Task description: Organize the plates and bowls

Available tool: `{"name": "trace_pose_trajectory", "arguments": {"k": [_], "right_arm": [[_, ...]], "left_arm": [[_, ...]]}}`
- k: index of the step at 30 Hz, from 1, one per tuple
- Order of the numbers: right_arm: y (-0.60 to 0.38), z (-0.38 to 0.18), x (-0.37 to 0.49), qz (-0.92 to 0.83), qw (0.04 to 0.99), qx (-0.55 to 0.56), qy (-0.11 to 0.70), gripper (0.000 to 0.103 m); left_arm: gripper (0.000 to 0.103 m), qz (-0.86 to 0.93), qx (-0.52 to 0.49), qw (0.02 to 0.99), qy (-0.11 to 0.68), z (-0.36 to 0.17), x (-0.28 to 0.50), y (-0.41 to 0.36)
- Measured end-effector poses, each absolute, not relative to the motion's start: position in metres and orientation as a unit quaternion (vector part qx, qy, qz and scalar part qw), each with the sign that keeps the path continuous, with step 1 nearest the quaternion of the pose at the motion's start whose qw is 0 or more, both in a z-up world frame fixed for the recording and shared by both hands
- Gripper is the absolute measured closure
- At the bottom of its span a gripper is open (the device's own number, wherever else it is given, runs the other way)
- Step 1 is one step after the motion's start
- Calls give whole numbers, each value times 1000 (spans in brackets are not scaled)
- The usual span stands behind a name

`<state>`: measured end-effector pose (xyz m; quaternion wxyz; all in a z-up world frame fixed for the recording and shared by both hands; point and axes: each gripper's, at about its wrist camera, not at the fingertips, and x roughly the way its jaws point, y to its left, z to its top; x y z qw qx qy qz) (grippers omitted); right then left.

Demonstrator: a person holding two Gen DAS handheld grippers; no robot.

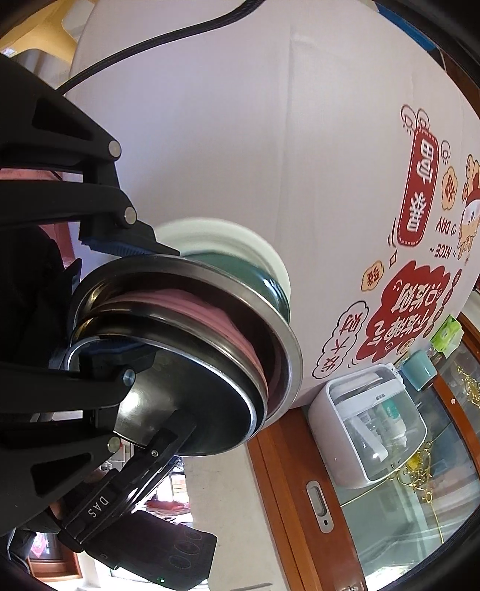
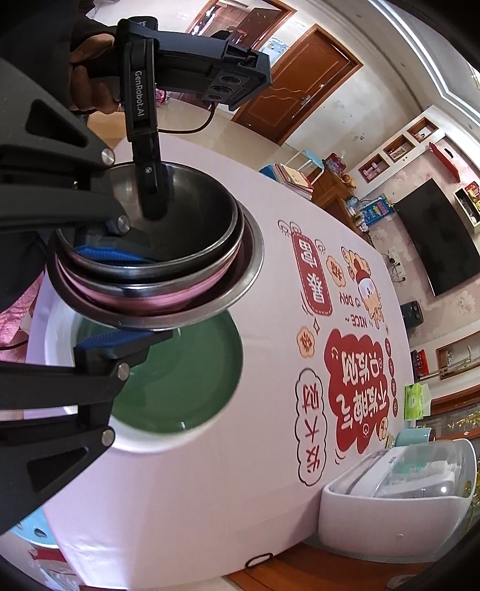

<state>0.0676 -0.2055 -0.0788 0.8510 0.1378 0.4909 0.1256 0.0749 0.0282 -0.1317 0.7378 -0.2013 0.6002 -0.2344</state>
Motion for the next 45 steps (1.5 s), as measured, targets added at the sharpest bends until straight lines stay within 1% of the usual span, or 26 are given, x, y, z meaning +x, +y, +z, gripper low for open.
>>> {"name": "trace_pose_trajectory", "arguments": {"k": [7, 14, 27, 36, 45], "right_arm": [[-246, -89, 80, 132, 840, 125, 512, 72], [-277, -111, 94, 143, 818, 118, 544, 72], [-286, -152, 121, 181, 772, 104, 601, 72], [-286, -159, 132, 198, 768, 96, 602, 70], [-284, -156, 130, 190, 789, 94, 577, 70]], "left_arm": [[69, -222, -211, 732, 608, -143, 84, -16], [69, -196, -234, 718, 626, -166, 85, -51], [69, -127, -258, 706, 647, -189, 86, -59], [65, -100, -264, 712, 644, -189, 90, -58], [64, -86, -248, 717, 645, -188, 94, -61]]}}
